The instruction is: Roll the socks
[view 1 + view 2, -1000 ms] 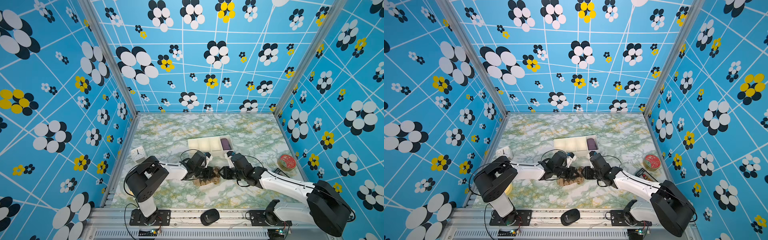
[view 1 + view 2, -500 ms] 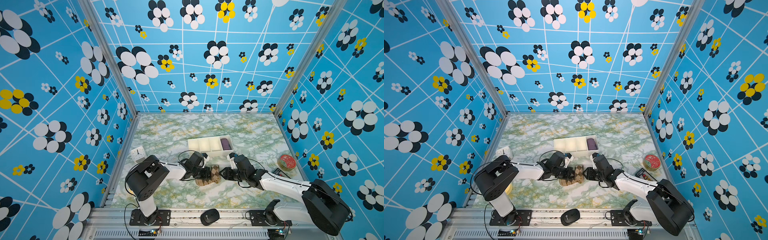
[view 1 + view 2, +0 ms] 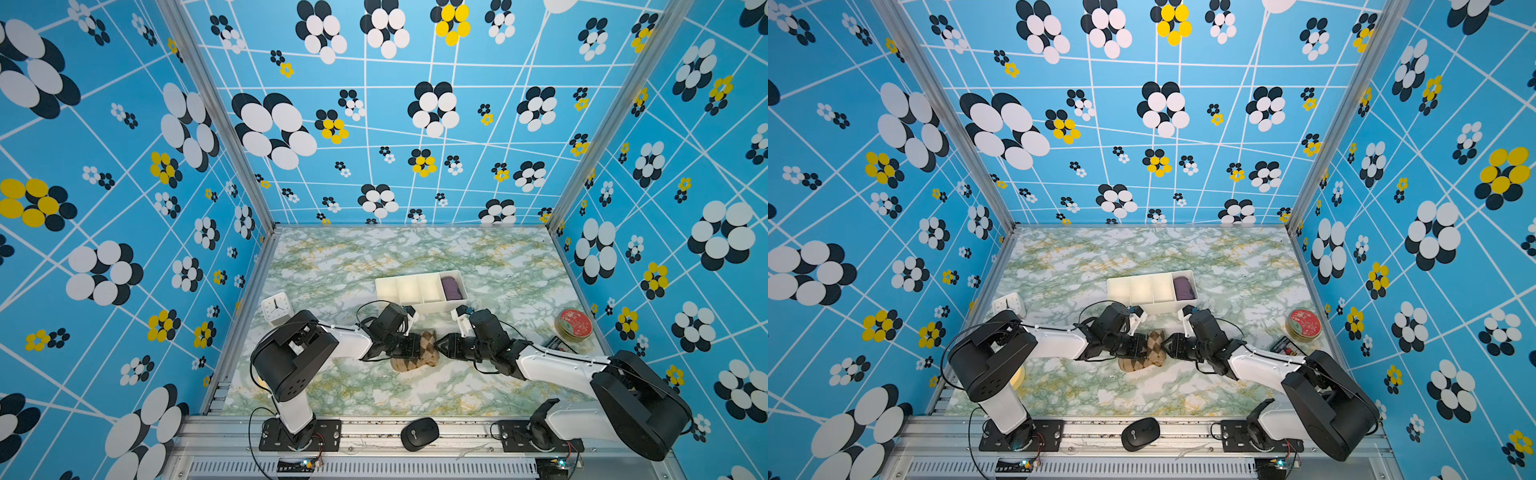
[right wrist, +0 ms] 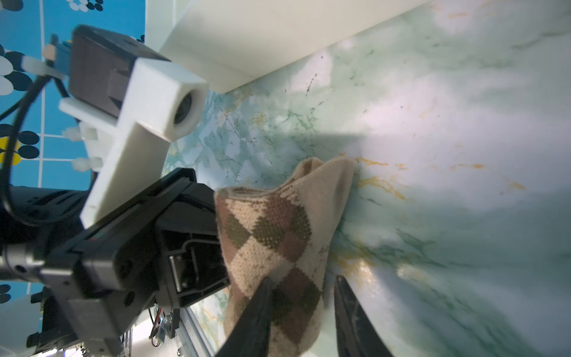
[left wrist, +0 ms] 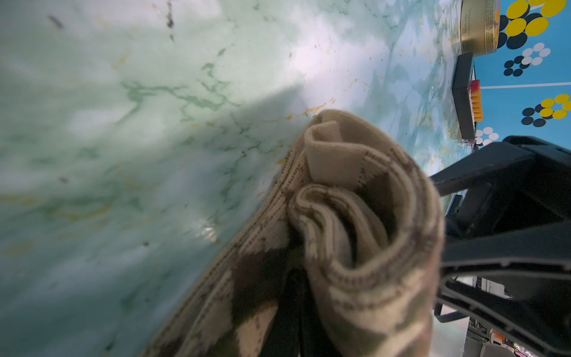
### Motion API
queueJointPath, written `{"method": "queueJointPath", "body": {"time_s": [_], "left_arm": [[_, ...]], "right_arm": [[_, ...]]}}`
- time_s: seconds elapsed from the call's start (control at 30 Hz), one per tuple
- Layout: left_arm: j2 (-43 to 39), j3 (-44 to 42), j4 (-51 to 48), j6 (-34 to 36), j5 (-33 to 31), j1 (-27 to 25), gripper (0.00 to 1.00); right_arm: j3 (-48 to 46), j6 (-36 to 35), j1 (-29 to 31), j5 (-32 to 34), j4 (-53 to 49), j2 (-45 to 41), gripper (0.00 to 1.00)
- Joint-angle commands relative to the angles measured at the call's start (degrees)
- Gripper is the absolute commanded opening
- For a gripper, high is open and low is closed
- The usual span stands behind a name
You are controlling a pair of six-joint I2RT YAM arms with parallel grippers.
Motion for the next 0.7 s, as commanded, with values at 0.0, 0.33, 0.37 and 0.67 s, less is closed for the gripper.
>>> {"method": "queueJointPath", "body": {"time_s": [0.0,0.33,0.37,0.67], "left_arm": [[3.9,-1.2,-8.3,0.8,-3.7,0.2,0.06],[4.6,-0.7,-8.0,0.7,-3.3,0.0,0.06],[4.6,-0.7,-8.0,0.7,-3.3,-0.1,0.06],[5.1,-0.2,-8.0,0.5,-2.5,-0.3,0.06]], "right_arm": [[0.9,0.5,-0.3,-2.9,2.5,1.0,0.37],[0.8,1.5,-0.4,-5.0,6.5,5.5,0.38],[1.0,1.6,-0.2,-5.2,6.9,6.1,0.38],[1.8,1.6,-0.1,-5.8,8.3,10.2,0.28]]}}
